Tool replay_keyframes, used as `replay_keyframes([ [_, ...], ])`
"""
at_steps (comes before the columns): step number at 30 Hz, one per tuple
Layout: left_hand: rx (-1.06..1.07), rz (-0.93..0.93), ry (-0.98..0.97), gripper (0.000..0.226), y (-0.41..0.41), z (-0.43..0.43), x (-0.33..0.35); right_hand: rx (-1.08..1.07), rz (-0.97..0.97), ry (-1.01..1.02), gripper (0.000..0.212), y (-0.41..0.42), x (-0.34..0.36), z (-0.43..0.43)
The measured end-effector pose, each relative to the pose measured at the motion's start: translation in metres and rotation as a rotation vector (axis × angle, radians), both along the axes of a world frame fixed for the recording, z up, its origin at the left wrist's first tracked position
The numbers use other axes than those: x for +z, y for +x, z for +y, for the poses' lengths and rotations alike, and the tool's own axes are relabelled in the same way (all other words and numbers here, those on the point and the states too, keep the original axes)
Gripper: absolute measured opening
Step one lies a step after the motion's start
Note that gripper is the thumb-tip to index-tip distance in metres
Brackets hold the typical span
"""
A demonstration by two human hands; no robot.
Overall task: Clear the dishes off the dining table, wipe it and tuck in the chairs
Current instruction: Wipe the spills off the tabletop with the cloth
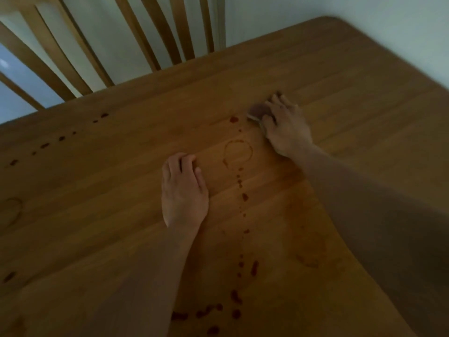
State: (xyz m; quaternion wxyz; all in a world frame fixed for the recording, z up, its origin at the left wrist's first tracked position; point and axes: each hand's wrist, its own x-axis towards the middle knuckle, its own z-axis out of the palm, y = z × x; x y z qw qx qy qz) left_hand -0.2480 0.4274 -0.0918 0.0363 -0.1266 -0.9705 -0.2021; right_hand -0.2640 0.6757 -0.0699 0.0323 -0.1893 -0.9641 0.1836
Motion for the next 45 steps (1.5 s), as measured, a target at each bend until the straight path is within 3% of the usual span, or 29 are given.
replay_keyframes([
  [6, 0.007, -0.023, 0.002, 0.031, 0.0, 0.001, 0.001, 0.154, 0.041, -0.197, 0.048, 0.055, 0.003, -0.045],
  [9, 0.003, -0.016, 0.012, 0.032, 0.001, 0.0, 0.001, 0.015, 0.039, -0.629, 0.042, 0.075, 0.009, -0.04],
  [11, 0.002, -0.018, 0.015, 0.032, 0.001, 0.0, 0.001, -0.172, 0.236, -0.815, 0.035, 0.082, 0.016, -0.021],
  [13, 0.014, -0.033, 0.018, 0.033, 0.001, 0.001, 0.001, -0.324, 0.355, -0.68, 0.035, 0.082, 0.018, 0.005],
  [15, 0.024, -0.038, 0.021, 0.033, 0.0, 0.001, 0.001, -0.376, 0.213, -0.484, 0.045, 0.081, 0.012, 0.016],
  [18, 0.018, -0.033, 0.018, 0.033, 0.0, 0.0, 0.001, -0.193, 0.038, -0.075, 0.054, 0.076, -0.005, 0.005],
  [21, 0.031, -0.039, 0.025, 0.032, -0.001, 0.0, -0.001, -0.14, 0.098, 0.067, 0.049, 0.043, -0.012, 0.012],
  [26, 0.031, -0.012, 0.019, 0.03, 0.0, -0.001, -0.004, -0.101, 0.156, 0.041, 0.043, -0.042, -0.013, 0.014],
  [30, 0.023, 0.006, 0.026, 0.029, -0.001, 0.0, -0.004, 0.213, 0.159, -0.015, 0.038, -0.07, -0.01, -0.027],
  [34, 0.006, 0.022, 0.038, 0.027, -0.001, -0.001, -0.006, 0.512, 0.153, -0.07, 0.037, -0.033, -0.013, -0.054],
  [38, -0.013, 0.04, 0.032, 0.029, -0.001, -0.002, -0.005, 0.658, 0.155, -0.133, 0.038, 0.041, -0.015, -0.062],
  [42, -0.006, 0.021, 0.028, 0.027, -0.002, -0.001, -0.006, 0.656, 0.111, -0.224, 0.038, 0.095, -0.011, -0.066],
  [45, -0.004, 0.032, 0.044, 0.027, -0.001, -0.001, -0.004, 0.37, 0.084, -0.634, 0.031, 0.103, 0.011, -0.07],
])
